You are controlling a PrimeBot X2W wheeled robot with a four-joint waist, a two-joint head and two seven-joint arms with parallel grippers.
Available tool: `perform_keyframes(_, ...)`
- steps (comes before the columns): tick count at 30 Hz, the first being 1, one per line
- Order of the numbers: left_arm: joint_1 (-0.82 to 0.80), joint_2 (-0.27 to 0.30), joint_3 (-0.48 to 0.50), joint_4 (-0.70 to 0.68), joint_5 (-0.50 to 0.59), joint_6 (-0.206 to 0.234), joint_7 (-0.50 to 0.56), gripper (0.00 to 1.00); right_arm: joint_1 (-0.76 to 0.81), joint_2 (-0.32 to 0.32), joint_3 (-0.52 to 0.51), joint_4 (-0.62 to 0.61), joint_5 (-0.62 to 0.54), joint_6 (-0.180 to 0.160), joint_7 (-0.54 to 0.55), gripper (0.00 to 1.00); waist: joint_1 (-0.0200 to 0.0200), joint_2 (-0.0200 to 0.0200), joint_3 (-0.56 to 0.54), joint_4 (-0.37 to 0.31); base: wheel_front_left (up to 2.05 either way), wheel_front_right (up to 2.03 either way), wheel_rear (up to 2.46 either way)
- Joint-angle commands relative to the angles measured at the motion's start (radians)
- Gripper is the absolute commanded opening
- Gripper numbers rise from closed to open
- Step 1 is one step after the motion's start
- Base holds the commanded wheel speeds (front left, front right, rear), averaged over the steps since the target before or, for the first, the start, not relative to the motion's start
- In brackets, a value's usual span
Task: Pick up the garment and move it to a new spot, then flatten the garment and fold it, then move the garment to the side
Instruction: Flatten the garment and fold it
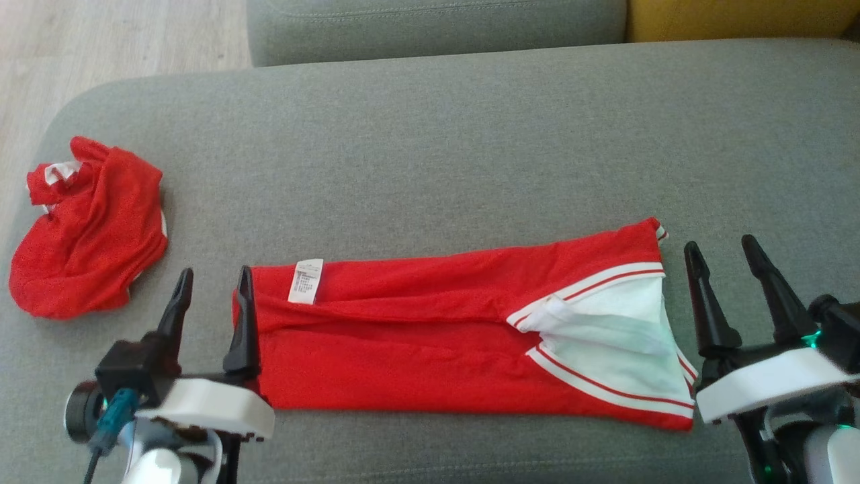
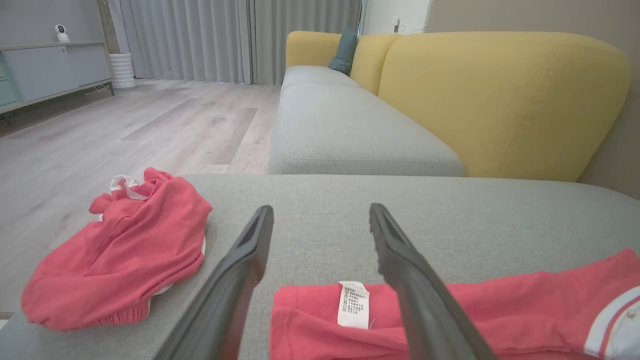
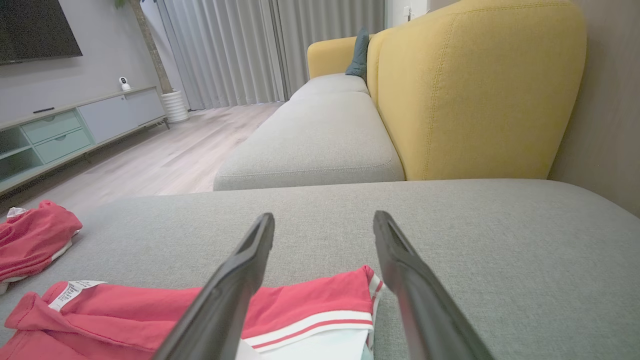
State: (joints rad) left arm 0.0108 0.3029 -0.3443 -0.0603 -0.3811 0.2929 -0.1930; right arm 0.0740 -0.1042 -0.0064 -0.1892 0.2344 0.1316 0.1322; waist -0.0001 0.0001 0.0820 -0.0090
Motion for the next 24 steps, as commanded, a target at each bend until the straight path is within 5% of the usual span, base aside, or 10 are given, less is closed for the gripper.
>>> perform_keyframes(1,-0.023,0.023,0.035,-0.033,0.007,0.010,0.003,1.00,-0.014,-0.005,0.017,-0.034,-0.007,-0.001,0.001,1.00,0.0001,-0.0001,0.000,0.000,0.00,0.00,0.00)
perform_keyframes(15,-0.038,0.034,0.030,-0.035,0.011,0.016,0.008,1.00,-0.010,-0.004,0.008,-0.007,0.000,-0.001,0.018,1.00,0.0001,-0.0001,0.018,0.002,0.00,0.00,0.00)
perform_keyframes(24,-0.080,0.028,0.018,-0.038,0.016,0.008,-0.002,1.00,-0.015,-0.037,-0.014,0.171,0.008,-0.001,0.040,1.00,0.0001,-0.0001,0.084,0.024,0.00,0.00,0.00)
